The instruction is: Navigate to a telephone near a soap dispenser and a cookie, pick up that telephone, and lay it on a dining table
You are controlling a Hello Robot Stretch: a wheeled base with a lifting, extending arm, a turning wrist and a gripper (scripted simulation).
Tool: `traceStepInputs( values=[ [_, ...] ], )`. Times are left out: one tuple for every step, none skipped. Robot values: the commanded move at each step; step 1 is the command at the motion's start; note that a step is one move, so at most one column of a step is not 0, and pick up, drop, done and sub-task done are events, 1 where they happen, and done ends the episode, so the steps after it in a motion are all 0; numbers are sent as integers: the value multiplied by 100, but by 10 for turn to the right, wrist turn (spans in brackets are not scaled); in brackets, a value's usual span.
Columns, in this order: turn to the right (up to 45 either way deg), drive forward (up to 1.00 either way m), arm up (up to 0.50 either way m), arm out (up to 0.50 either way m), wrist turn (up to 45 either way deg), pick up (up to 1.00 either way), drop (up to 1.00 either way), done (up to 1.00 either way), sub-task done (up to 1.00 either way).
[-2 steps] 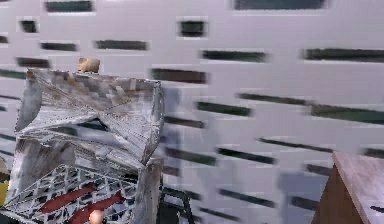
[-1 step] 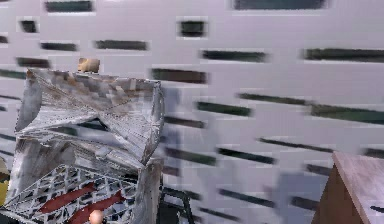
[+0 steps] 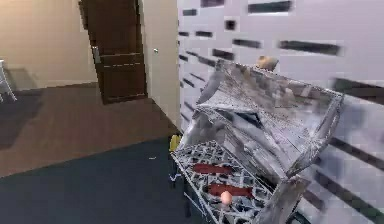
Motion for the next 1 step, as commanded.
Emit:
traceStepInputs(
  values=[
    [-450,0,0,0,0,0,0,0,0]
  ],
)
